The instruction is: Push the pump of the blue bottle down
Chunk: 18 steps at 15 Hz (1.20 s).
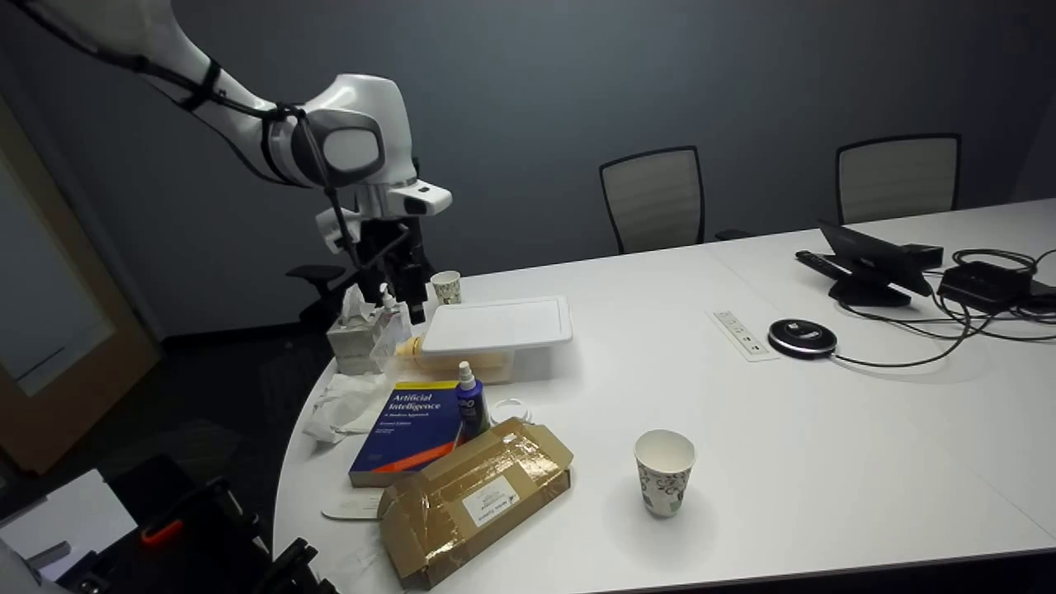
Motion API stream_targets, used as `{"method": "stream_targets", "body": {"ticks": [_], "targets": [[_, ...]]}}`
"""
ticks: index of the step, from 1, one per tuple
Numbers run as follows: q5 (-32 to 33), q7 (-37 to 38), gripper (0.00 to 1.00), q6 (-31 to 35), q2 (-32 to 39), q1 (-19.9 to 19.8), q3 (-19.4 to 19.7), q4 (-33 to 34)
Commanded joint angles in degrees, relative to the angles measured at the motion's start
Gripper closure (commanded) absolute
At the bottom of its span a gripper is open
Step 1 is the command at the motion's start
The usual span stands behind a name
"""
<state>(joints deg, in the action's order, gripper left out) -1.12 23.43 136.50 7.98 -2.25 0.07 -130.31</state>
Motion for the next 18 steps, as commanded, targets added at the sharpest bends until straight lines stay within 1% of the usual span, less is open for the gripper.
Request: {"method": "stream_targets", "body": {"ticks": [1, 2, 3, 6, 8, 11, 18], "targets": [[1.4, 3.4, 0.28, 0.9, 3.9, 1.2, 1.9, 2.5], [1.3, 3.6, 0.3, 0.9, 5.0, 1.3, 2.3, 3.1], [0.7, 3.5, 0.36, 1.0, 5.8, 1.3, 2.6, 3.6], [0.6, 2.8, 0.62, 1.0, 8.6, 1.3, 3.4, 5.5], [0.7, 2.5, 0.75, 1.0, 10.1, 1.4, 4.0, 6.6], [0.6, 1.9, 0.99, 1.0, 12.6, 1.5, 4.7, 8.6], [-0.3, 0.6, 1.0, 0.5, 17.6, 1.0, 5.7, 13.7]]}}
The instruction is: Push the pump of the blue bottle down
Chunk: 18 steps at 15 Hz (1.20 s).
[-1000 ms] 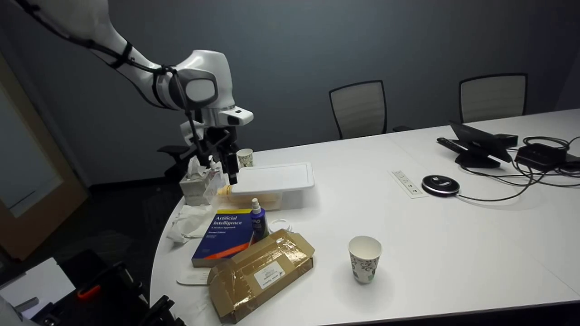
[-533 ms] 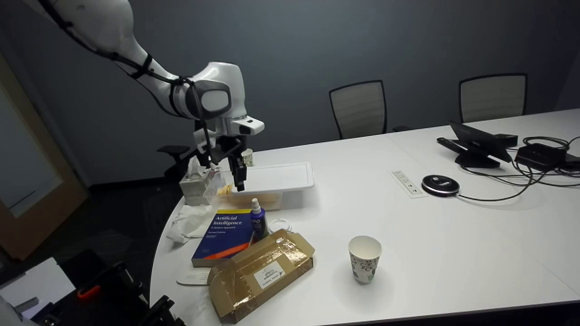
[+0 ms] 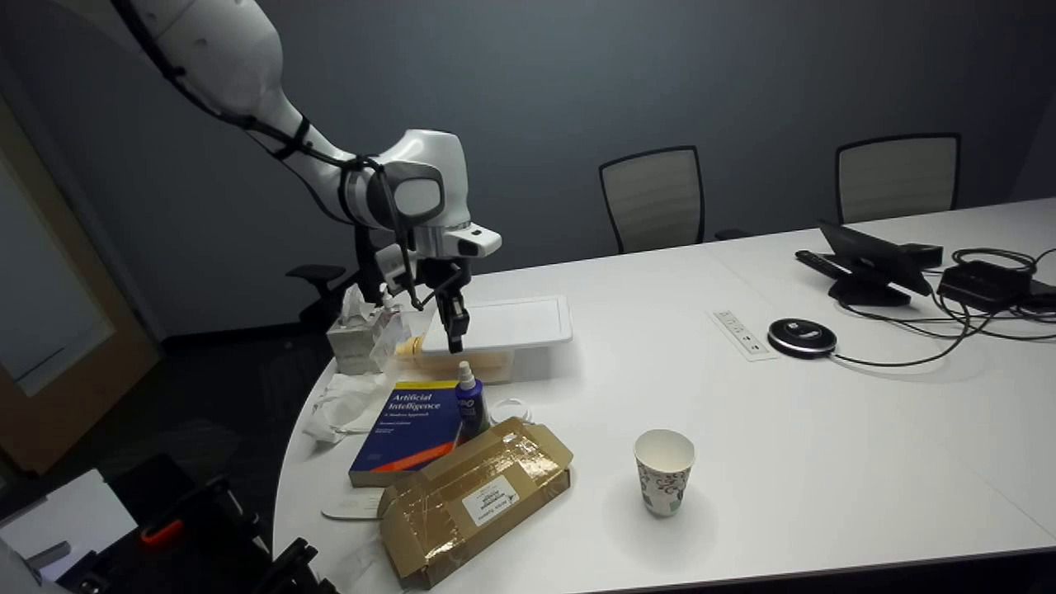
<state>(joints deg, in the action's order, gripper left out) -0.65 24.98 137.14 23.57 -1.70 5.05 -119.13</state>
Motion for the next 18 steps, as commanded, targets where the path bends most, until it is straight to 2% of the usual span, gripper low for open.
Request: {"method": "stream_targets", "body": {"ticks": [1, 7, 18], "targets": [[-1.1, -1.3, 1.0, -0.2, 2.5, 0.4, 0.7, 3.0], [-2.6, -1.8, 1.0, 0.0, 5.1, 0.3, 0.3, 4.8], [-3.3, -0.9, 1.0, 1.0, 5.8, 0.6, 0.7, 3.3]]}}
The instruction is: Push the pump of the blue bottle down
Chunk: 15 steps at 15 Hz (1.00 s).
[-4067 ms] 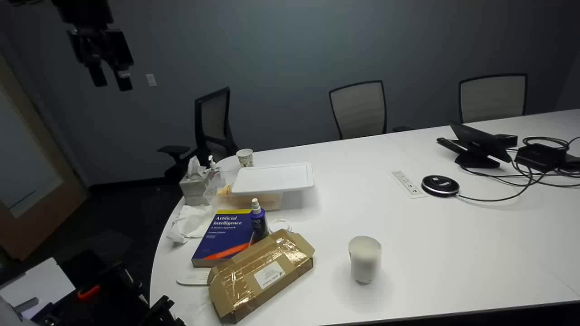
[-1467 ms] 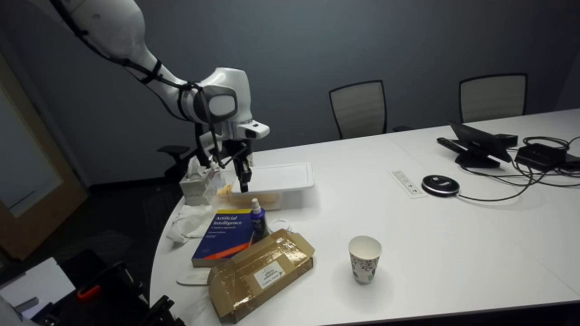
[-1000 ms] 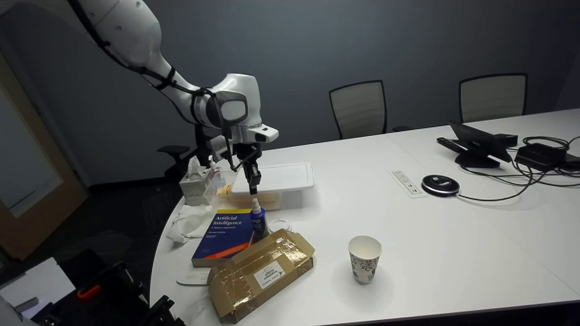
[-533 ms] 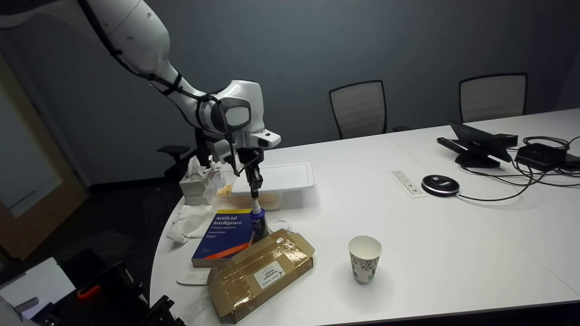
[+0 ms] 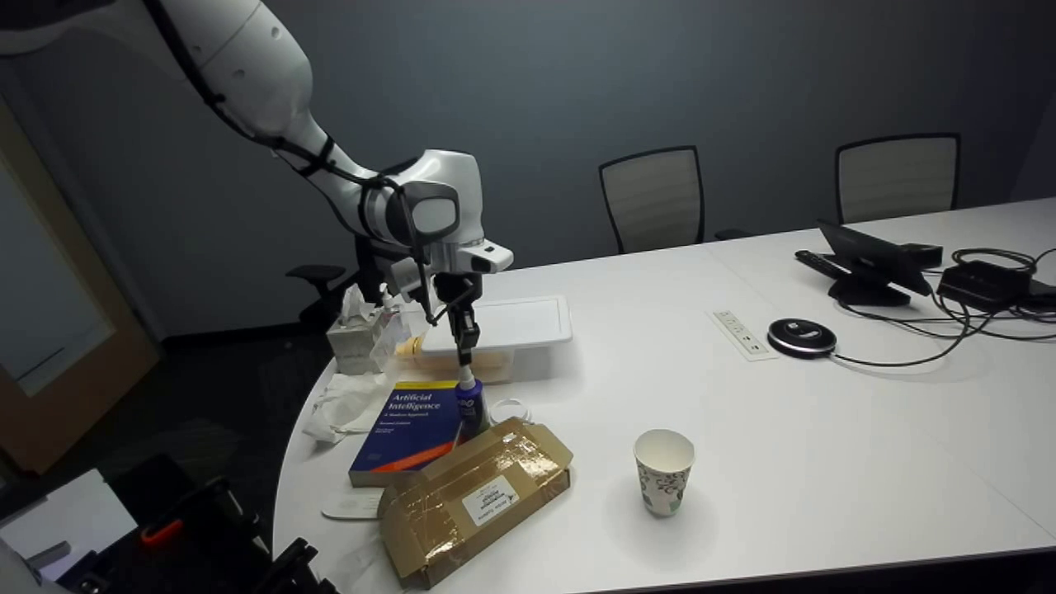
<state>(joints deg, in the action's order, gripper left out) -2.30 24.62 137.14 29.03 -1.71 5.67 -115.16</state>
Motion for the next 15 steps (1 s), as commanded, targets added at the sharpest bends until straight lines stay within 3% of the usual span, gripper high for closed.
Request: {"method": "stream_targets", "body": {"ticks": [1, 15], "targets": [[-2.0, -0.6, 1.0, 1.2, 0.6, 0.6, -0.1, -0.7], [-7.2, -0.2, 1.0, 3.2, 1.6, 0.5, -1.1, -5.7]]}}
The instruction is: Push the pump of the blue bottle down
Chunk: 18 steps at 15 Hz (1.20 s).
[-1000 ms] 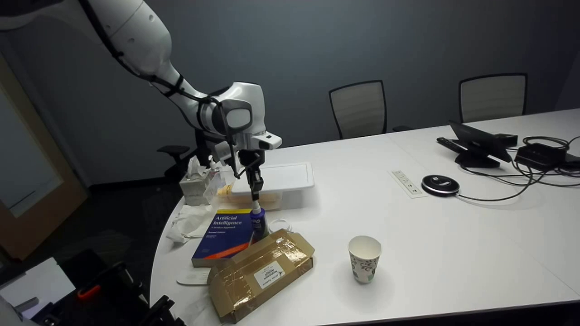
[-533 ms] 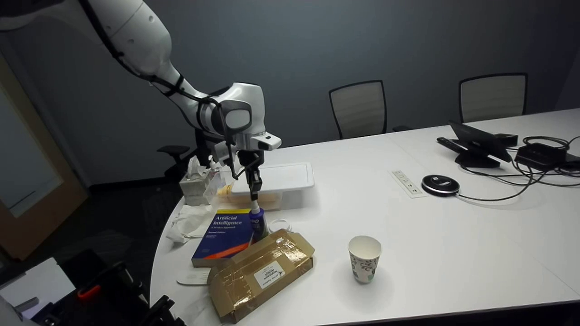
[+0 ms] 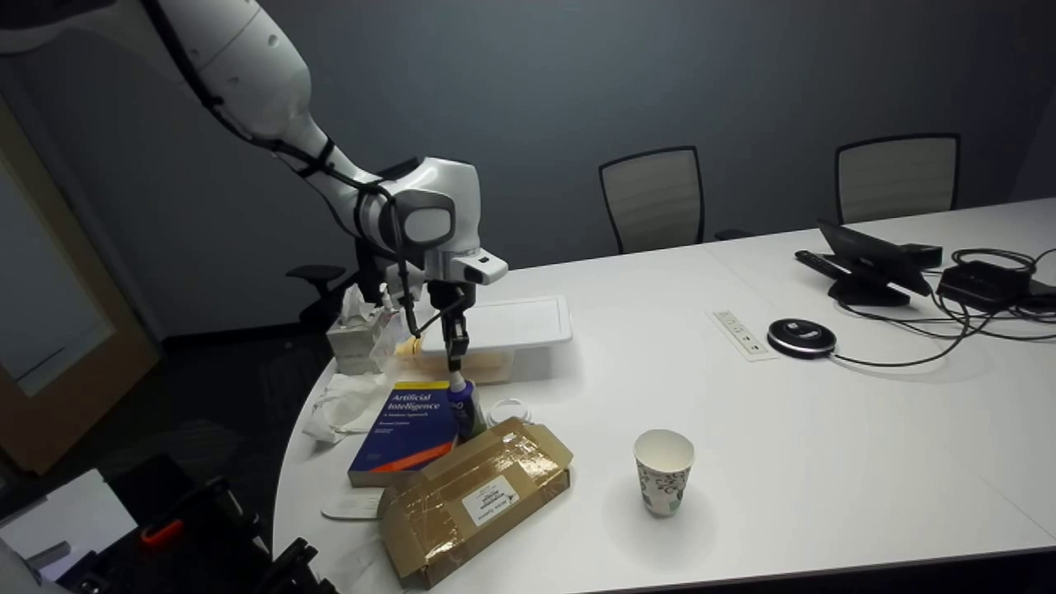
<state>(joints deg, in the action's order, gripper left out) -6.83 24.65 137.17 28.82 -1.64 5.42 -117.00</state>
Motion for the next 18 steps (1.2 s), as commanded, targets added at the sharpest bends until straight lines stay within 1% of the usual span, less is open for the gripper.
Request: {"method": "stream_targets", "body": {"ticks": [1, 4, 11, 18], "targets": [[-3.1, -0.2, 1.0, 3.2, 1.8, 0.4, -0.9, -3.9], [-3.8, -0.2, 1.0, 3.1, 1.1, 0.4, -0.7, -4.0], [-2.1, 0.4, 1.0, 2.1, 0.1, 0.3, 1.6, -2.5], [-2.5, 0.4, 1.0, 4.3, -1.9, -0.1, 2.9, -2.1]]}}
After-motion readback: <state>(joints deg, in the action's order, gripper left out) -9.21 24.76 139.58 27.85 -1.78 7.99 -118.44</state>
